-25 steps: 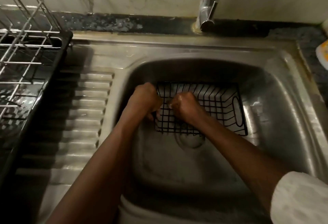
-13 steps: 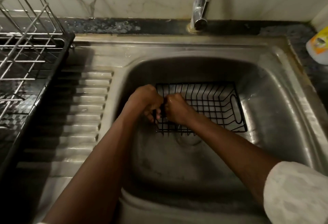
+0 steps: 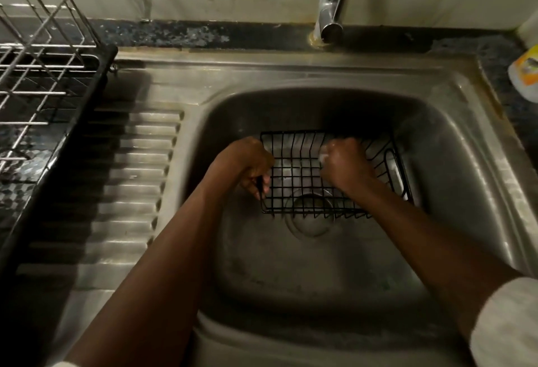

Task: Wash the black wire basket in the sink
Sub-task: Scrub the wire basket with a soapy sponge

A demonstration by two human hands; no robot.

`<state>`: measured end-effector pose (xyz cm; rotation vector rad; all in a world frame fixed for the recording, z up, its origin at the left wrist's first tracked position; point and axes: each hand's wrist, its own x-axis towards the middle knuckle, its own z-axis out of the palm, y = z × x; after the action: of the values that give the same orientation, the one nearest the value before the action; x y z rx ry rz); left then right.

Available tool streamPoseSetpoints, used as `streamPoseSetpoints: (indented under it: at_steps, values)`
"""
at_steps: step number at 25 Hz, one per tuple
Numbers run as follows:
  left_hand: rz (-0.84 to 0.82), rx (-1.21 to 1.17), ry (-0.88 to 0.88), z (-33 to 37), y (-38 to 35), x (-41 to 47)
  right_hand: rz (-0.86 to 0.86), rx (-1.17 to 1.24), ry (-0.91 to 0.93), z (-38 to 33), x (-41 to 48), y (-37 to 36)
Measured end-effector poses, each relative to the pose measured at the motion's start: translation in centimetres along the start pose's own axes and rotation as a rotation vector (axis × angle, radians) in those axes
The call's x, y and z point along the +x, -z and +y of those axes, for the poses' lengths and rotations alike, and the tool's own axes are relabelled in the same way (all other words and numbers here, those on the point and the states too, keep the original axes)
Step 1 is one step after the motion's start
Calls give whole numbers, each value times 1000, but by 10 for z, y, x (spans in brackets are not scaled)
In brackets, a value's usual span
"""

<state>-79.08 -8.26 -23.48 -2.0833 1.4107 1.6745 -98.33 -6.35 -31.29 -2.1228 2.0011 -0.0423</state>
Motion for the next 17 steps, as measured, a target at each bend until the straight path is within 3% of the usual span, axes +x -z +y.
streamPoseSetpoints:
  at_steps: [4, 6, 12, 14, 17]
  values:
    - [24, -5, -20, -1, 0, 0, -69, 117, 263, -67, 13, -3]
    - [35, 4, -22, 0, 0, -1, -54, 118, 317, -62, 5, 0]
    - [18, 11, -26, -1, -2, 3, -7, -130, -89, 46, -24, 24]
    - [16, 8, -15, 0, -3, 4, -53, -260, -146, 37, -22, 27]
    - [50, 1, -8, 0, -1, 8, -70, -212, -247, 21, -13, 23]
